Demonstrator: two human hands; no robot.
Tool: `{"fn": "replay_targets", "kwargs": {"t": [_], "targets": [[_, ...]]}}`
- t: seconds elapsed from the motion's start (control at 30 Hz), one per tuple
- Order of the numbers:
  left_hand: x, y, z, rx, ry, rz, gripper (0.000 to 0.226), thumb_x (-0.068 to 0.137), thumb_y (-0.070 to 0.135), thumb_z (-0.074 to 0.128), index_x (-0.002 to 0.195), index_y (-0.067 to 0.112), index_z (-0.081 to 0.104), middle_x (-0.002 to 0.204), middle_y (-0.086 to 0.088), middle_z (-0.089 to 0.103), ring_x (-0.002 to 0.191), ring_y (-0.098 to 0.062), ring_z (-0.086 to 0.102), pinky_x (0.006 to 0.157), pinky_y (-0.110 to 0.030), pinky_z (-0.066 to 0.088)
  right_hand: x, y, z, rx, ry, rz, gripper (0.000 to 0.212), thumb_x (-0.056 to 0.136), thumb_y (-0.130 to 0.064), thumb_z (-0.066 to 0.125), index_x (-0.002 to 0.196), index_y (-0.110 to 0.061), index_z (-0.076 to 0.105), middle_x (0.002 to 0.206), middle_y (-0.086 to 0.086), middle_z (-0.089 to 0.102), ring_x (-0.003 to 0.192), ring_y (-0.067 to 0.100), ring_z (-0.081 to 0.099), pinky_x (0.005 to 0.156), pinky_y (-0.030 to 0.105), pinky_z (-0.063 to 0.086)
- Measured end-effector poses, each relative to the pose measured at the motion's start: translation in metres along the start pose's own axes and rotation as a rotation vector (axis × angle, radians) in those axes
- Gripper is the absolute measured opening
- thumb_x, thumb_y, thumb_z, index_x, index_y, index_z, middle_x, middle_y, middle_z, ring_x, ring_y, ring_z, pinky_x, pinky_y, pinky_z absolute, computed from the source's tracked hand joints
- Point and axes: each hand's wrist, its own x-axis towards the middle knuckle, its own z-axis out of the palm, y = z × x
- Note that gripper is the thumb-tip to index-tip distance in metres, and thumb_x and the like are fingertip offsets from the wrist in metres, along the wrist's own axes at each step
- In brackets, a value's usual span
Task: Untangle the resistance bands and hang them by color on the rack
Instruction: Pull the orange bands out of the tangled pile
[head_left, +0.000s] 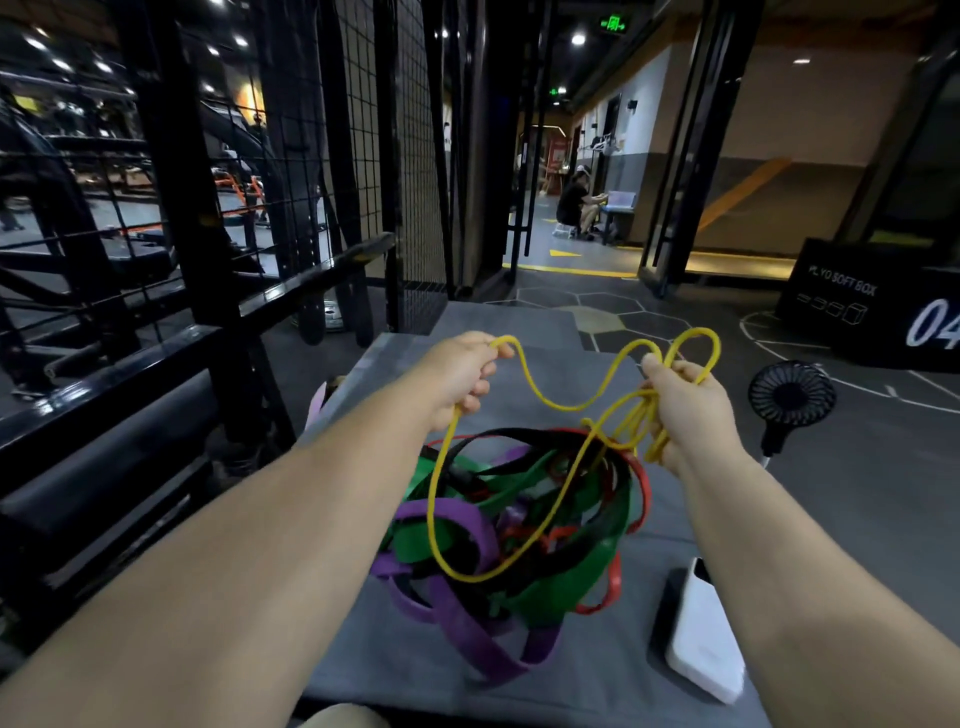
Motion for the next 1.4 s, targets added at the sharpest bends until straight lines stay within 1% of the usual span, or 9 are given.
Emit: {"fn": "replay_targets", "kwargs": {"t": [0.2, 0.33, 0.47, 0.57, 0.73, 0.83, 0.93, 1.17, 1.4], "targets": [[0.016, 0.034, 0.004, 0.386, 0.133, 0.354, 0.023, 0.093, 0.014, 0.047, 0.085, 0.030, 0.063, 0.062, 0.008, 0.046, 0.059, -0.014, 0.040, 0.055, -0.026, 0.032, -0.001, 0.023, -0.007, -0.435, -0.246, 0.036, 0.024, 0.086, -0.033, 0.071, 0.081, -0.014, 0.057, 0.058, 0.003, 0.056, 0.031, 0.008, 0.037, 0.038, 0.019, 0.028], [0.019, 0.027, 0.009, 0.657, 0.062, 0.294, 0.021, 0.096, 0.027, 0.052, 0.107, 0.025, 0.069, 0.090, 0.003, 0.061, 0.088, -0.014, 0.054, 0.069, -0.021, 0.035, -0.009, 0.030, -0.006, -0.456, -0.315, 0.090, 0.026, 0.088, -0.031, 0.070, 0.086, -0.008, 0.058, 0.039, -0.005, 0.047, 0.028, 0.009, 0.035, 0.033, 0.017, 0.027], [0.020, -0.013, 0.027, 0.769, -0.090, 0.235, 0.023, 0.096, 0.028, 0.055, 0.112, 0.018, 0.069, 0.118, -0.001, 0.065, 0.106, -0.015, 0.057, 0.080, -0.020, 0.037, -0.013, 0.030, 0.001, -0.429, -0.323, 0.104, 0.028, 0.087, -0.034, 0.071, 0.082, -0.010, 0.059, 0.049, 0.000, 0.055, 0.034, 0.012, 0.038, 0.039, 0.021, 0.030], [0.018, -0.044, 0.039, 0.790, -0.198, 0.174, 0.029, 0.087, 0.034, 0.068, 0.114, 0.022, 0.067, 0.115, 0.002, 0.067, 0.103, -0.012, 0.060, 0.083, -0.020, 0.041, -0.011, 0.034, 0.003, -0.362, -0.315, 0.123, 0.029, 0.088, -0.033, 0.070, 0.076, -0.013, 0.054, 0.044, 0.000, 0.052, 0.031, 0.013, 0.036, 0.037, 0.020, 0.028], [0.004, -0.073, 0.057, 0.823, -0.339, 0.143, 0.081, 0.070, 0.044, 0.082, 0.139, 0.024, 0.045, 0.135, 0.004, 0.053, 0.119, -0.015, 0.054, 0.093, -0.027, 0.044, -0.011, 0.032, 0.001, -0.277, -0.345, 0.182, 0.027, 0.091, -0.030, 0.067, 0.076, -0.011, 0.055, 0.038, -0.005, 0.050, 0.028, 0.010, 0.038, 0.035, 0.019, 0.030], [-0.003, -0.076, 0.065, 1.080, -0.274, 0.215, 0.055, 0.078, 0.048, 0.072, 0.127, 0.030, 0.051, 0.122, 0.002, 0.052, 0.112, -0.020, 0.054, 0.078, -0.028, 0.039, -0.012, 0.031, 0.000, -0.222, -0.362, 0.192, 0.027, 0.091, -0.030, 0.067, 0.077, -0.010, 0.055, 0.040, -0.002, 0.049, 0.031, 0.011, 0.040, 0.040, 0.023, 0.033], [0.006, -0.080, 0.062, 0.945, -0.200, 0.229, 0.013, 0.092, 0.028, 0.056, 0.104, 0.027, 0.058, 0.105, -0.003, 0.065, 0.094, -0.024, 0.060, 0.072, -0.031, 0.044, -0.008, 0.032, -0.005, -0.268, -0.355, 0.185, 0.030, 0.088, -0.035, 0.070, 0.084, -0.008, 0.058, 0.052, 0.003, 0.056, 0.032, 0.012, 0.042, 0.040, 0.022, 0.034], [0.014, -0.050, 0.038, 0.161, -0.257, -0.003, 0.011, 0.096, 0.015, 0.057, 0.105, 0.019, 0.054, 0.067, 0.002, 0.058, 0.051, -0.006, 0.052, 0.047, -0.016, 0.040, -0.008, 0.027, -0.020, -0.580, -0.388, 0.190, 0.052, 0.077, -0.062, 0.069, 0.078, -0.013, 0.050, 0.039, -0.004, 0.036, 0.031, 0.016, 0.030, 0.039, 0.018, 0.026], [0.027, -0.029, 0.020, 0.072, 0.002, 0.057, 0.013, 0.098, 0.014, 0.052, 0.087, 0.020, 0.055, 0.067, 0.001, 0.041, 0.052, -0.011, 0.027, 0.046, -0.022, 0.024, 0.003, 0.034, -0.027, -0.403, -0.289, 0.138, 0.034, 0.082, -0.028, 0.077, 0.078, -0.015, 0.046, 0.063, 0.005, 0.050, 0.046, 0.019, 0.048, 0.049, 0.030, 0.045]]}}
